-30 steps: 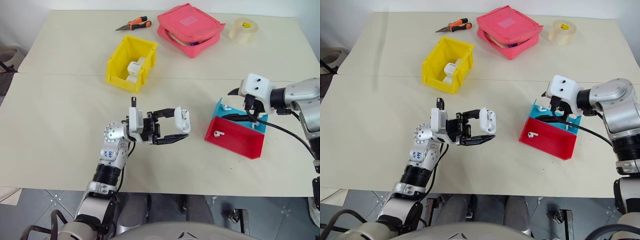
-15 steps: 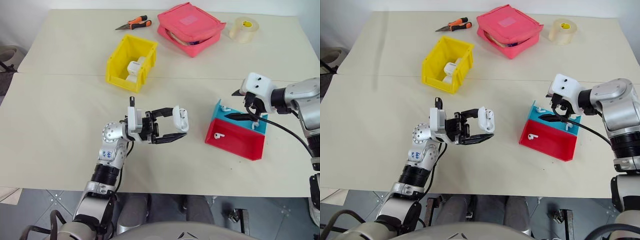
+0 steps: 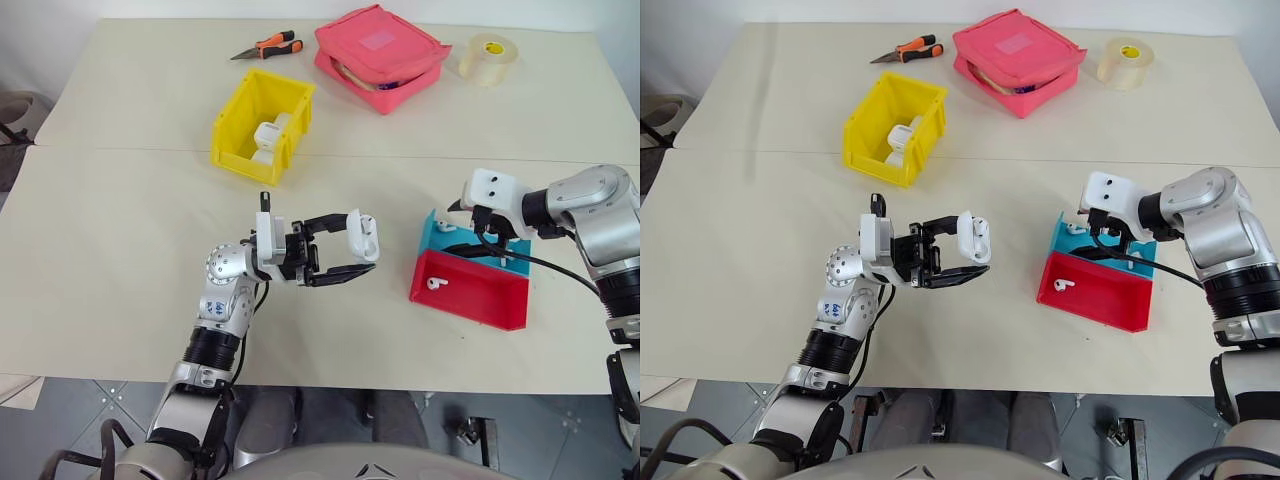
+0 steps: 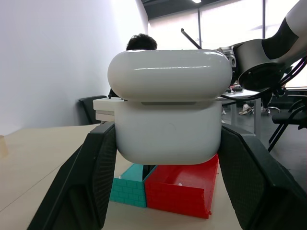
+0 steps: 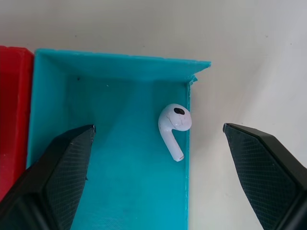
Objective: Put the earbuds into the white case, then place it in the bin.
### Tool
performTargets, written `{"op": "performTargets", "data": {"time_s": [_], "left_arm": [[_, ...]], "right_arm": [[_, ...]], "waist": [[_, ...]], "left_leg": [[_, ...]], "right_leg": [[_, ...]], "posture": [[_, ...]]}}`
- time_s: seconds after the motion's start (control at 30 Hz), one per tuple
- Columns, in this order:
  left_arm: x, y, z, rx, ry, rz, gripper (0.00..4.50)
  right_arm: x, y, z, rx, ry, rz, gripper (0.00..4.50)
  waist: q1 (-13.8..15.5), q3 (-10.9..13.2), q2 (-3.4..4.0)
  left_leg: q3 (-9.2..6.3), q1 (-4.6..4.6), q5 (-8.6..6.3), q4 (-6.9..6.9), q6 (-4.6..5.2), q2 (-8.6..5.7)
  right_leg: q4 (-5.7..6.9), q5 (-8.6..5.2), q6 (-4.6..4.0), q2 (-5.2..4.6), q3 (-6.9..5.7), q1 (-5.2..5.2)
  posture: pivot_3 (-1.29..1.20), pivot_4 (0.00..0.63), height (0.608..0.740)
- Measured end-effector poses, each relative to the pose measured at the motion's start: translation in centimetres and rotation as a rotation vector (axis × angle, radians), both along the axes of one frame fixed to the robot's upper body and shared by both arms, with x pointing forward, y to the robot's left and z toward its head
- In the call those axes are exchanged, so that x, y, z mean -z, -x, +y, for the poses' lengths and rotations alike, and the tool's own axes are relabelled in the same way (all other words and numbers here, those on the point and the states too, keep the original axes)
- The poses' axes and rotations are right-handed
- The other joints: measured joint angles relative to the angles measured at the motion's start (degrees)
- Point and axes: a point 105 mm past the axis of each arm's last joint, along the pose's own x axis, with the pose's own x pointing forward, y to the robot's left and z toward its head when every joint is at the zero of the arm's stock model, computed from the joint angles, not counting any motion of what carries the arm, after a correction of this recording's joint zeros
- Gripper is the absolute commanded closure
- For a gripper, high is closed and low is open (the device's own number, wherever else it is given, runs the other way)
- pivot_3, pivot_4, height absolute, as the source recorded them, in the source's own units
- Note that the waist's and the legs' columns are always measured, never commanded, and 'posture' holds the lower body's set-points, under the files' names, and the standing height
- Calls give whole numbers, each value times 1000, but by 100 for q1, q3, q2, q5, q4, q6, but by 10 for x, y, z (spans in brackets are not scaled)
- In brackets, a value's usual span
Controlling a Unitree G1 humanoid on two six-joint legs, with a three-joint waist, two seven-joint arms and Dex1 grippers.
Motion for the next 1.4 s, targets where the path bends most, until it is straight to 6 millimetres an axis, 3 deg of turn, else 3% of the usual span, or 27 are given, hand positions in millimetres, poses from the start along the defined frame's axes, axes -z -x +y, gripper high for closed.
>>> {"op": "performTargets", "data": {"time_s": [0.13,0.17,0.27,0.4,0.73,0.9,1.4], "left_arm": [[0,0,-1,1,3,1,1729],[0,0,-1,2,4,1,1729],[-1,1,-2,5,8,2,1729],[-1,0,-3,1,12,4,1729],[-2,0,-3,-6,15,3,1729],[-2,0,-2,-8,12,2,1729],[-2,-1,-1,-9,6,8,1729]], "right_arm": [[-3,-3,4,-63,53,-48,29],[-3,-4,4,-73,66,-55,203],[-4,-7,5,-104,99,-65,934],[-3,-8,6,-128,117,-69,2362],[-3,-12,8,-169,140,-82,2362],[-1,-12,9,-171,135,-67,3840],[-1,-12,10,-159,124,-71,3963]], "waist": [[-7,0,0],[-10,0,0],[-7,0,0],[-9,0,0],[-14,0,0],[-15,0,0],[-20,0,0]], "left_leg": [[1,1,0,0,0,0],[2,1,0,0,0,0],[1,1,0,0,0,0],[1,1,0,1,0,0],[2,2,0,1,-1,1],[1,3,0,2,-1,1],[1,5,0,2,-1,1]], "right_leg": [[0,0,0,0,0,0],[1,0,0,0,0,0],[2,0,0,0,0,0],[2,0,0,0,0,1],[3,0,0,0,0,1],[3,0,0,1,0,2],[4,0,0,1,0,4]], "posture": [[0,150,740],[0,150,740],[0,150,740],[0,150,740],[0,150,740],[0,150,740],[0,150,740]]}}
